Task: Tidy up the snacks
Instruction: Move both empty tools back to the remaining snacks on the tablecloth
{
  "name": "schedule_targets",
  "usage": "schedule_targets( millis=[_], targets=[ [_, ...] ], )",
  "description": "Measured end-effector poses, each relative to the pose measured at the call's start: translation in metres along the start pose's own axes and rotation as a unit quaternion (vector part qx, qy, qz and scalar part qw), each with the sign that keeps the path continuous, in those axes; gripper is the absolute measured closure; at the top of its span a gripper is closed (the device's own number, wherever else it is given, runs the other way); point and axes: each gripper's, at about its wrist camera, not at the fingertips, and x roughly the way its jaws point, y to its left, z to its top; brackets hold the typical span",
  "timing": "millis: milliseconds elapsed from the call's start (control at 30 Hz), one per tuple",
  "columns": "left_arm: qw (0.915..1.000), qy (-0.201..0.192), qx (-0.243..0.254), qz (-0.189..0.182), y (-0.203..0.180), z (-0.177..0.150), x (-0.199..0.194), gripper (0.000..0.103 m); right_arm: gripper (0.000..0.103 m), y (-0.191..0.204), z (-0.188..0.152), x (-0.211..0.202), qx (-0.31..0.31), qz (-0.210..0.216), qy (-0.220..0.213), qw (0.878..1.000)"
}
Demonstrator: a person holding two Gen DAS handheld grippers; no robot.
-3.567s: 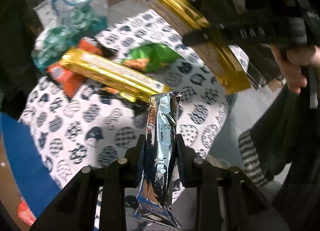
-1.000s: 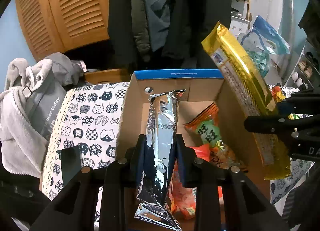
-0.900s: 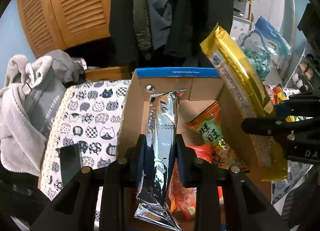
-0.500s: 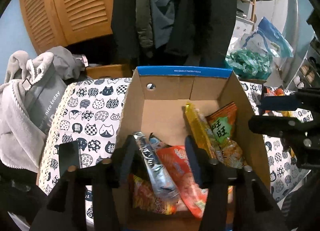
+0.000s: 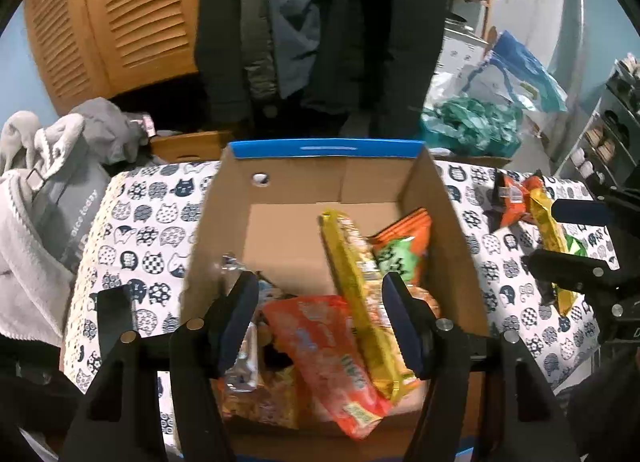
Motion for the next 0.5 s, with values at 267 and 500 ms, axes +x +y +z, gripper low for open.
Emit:
schedule_targets(
  millis=[267, 500],
  targets=[
    [0.9994, 0.008, 0.022, -0.023, -0.039, 0.005, -0.005, 0.036, 0.032, -0.038, -0.026, -0.023, 0.025, -0.018, -0.011, 0.999],
    [0.9978, 0.014, 0.053, -0.037, -0.08, 0.009, -0.007, 0.031, 0.031, -0.068, -0.046, -0.038, 0.041, -0.035, -0.019, 0.998]
  ],
)
